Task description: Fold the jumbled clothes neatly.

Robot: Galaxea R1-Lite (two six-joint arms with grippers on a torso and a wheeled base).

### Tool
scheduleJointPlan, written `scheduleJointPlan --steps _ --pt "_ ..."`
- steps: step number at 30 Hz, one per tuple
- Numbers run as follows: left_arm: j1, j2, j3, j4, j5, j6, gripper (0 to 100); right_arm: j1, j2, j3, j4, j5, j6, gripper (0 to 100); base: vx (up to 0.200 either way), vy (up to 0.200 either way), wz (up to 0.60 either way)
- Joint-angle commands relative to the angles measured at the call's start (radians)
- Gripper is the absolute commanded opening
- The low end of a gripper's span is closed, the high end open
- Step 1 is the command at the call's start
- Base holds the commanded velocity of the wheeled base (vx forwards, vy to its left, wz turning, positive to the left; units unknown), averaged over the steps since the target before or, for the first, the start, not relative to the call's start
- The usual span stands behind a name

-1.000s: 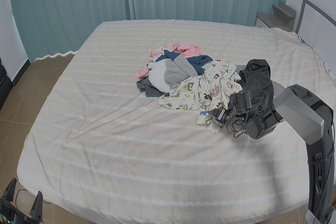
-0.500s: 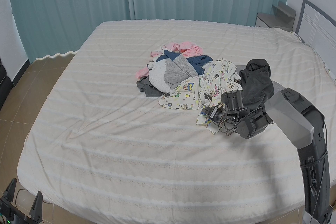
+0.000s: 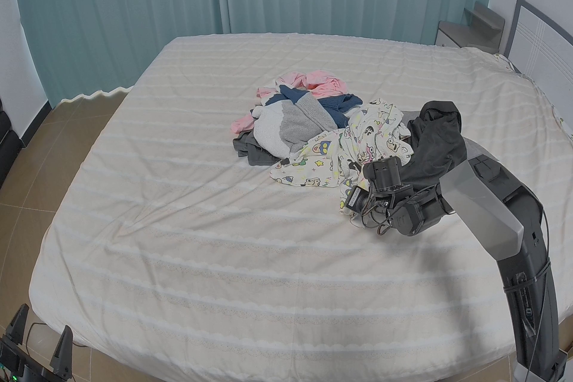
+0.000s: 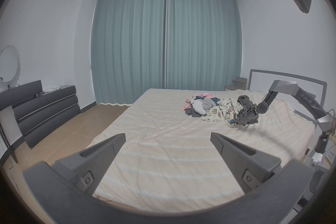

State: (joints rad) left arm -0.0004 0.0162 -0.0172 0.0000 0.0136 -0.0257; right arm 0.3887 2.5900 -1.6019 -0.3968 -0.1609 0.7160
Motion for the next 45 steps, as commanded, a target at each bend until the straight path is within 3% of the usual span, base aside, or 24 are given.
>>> scheduleJointPlan --steps 1,6,9,19,23,28,32,40,43,44,45 --pt "0.000 -0.015 0.017 0.000 0.000 0.000 100 0.001 -0.004 0.002 0.000 -0.012 -0.001 0 0.000 0.000 0.00" --pt "0.000 -0.015 0.017 0.000 0.000 0.000 100 -0.007 -0.045 0.043 0.000 -0.029 0.002 0 0.000 0.000 0.00" --pt "0.000 -0.015 0.017 -0.002 0.000 0.006 100 0.002 -0.185 0.208 -0.016 -0.016 0.016 0 0.000 0.000 0.00" --pt "0.000 -0.015 0.017 0.000 0.000 0.012 100 0.088 -0.576 0.600 -0.148 0.004 0.014 0 0.000 0.000 0.00" --pt "0.000 -0.015 0.017 0.000 -0.001 0.013 100 0.180 -0.814 0.764 -0.154 0.014 0.010 0 0.000 0.000 0.00" --pt "0.000 -0.015 0.017 0.000 -0.037 0.026 100 0.231 -1.015 0.847 -0.146 0.029 -0.001 0 0.000 0.000 0.00" --pt "0.000 -0.015 0.017 -0.005 -0.086 0.092 100 0.234 -1.160 0.866 -0.143 0.073 -0.049 0 0.000 0.000 0.00" --pt "0.000 -0.015 0.017 -0.006 -0.116 0.106 100 0.275 -1.295 0.846 -0.142 0.127 -0.122 0 0.000 0.000 0.00" --pt "-0.004 0.008 -0.124 -0.067 -0.118 -0.017 100 0.298 -1.311 0.833 -0.143 0.135 -0.136 0 0.000 0.000 0.00" --pt "0.000 0.096 -0.316 -0.091 -0.139 -0.160 100 0.315 -1.314 0.827 -0.146 0.135 -0.145 0 0.000 0.000 0.00" --pt "0.000 0.133 -0.346 -0.081 -0.156 -0.166 100 0.322 -1.314 0.826 -0.149 0.136 -0.147 0 0.000 0.000 0.00"
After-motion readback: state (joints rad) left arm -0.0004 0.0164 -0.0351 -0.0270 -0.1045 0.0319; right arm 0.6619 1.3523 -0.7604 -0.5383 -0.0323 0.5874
